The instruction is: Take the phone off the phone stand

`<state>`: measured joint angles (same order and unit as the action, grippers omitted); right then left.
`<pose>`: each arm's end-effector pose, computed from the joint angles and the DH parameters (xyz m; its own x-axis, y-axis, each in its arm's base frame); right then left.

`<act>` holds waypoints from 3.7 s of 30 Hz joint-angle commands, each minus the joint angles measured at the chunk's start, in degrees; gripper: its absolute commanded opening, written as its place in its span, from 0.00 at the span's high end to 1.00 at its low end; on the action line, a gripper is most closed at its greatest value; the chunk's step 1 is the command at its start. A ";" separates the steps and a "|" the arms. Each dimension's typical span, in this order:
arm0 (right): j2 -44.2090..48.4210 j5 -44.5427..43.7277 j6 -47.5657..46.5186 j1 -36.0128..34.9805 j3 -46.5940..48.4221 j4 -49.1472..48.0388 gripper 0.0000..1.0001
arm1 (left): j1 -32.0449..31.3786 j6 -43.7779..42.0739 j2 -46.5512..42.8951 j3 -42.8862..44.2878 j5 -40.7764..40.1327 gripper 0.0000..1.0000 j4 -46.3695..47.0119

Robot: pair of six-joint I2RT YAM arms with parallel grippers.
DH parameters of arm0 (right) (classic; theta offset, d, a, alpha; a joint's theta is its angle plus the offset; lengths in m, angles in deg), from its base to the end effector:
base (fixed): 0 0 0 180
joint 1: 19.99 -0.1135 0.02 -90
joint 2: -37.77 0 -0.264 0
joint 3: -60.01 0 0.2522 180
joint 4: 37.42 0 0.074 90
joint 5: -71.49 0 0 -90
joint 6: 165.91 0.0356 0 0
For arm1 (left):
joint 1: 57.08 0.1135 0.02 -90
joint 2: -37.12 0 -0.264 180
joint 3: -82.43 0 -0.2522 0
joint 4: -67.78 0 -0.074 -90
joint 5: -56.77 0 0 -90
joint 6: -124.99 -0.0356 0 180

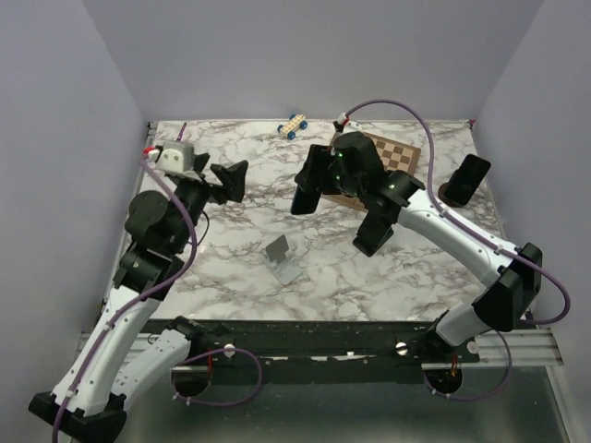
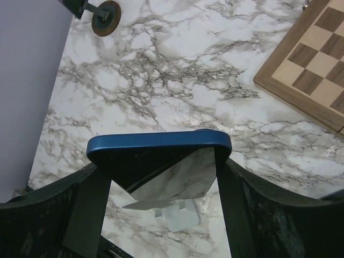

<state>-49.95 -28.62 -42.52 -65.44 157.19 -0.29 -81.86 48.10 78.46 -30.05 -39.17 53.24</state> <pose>0.2534 0.2485 0.3681 -0.5981 0.1647 -0.7843 -0.3154 0.8513 0.4193 0.1425 -0.0617 0.4212 0.1047 -0.2968 -0.9492 0.3579 0.9017 -0.2425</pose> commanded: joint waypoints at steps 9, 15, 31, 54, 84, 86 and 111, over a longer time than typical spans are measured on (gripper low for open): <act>3.62 21.23 2.04 2.19 -0.18 4.00 0.99 | -5.16 17.98 4.97 -2.19 30.56 0.09 -16.12; 3.65 26.91 4.32 2.21 -2.25 -0.52 0.99 | -9.06 20.87 8.33 -1.05 24.95 0.24 -22.54; 4.26 30.51 8.10 2.03 -6.28 -5.52 0.99 | -17.02 20.32 14.07 4.44 6.40 0.57 -27.75; 7.38 28.37 9.62 1.67 -8.65 -8.17 0.02 | -19.26 21.00 15.40 6.96 -3.22 1.00 -26.75; 27.25 1.75 8.98 1.69 -15.92 -2.48 0.00 | 37.06 71.48 20.94 -14.43 -3.40 1.00 -3.35; 27.88 1.51 9.04 1.73 -15.92 -2.26 0.00 | 37.70 70.51 26.29 -10.65 -2.57 1.00 -4.90; 28.38 0.78 9.92 1.69 -15.30 0.27 0.00 | 39.18 74.17 51.01 -10.65 -6.36 1.00 15.85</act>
<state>-20.66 -27.07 -33.23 -63.50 141.63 -0.81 -43.17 122.56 128.49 -40.87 -41.86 64.85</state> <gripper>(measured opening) 0.998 0.047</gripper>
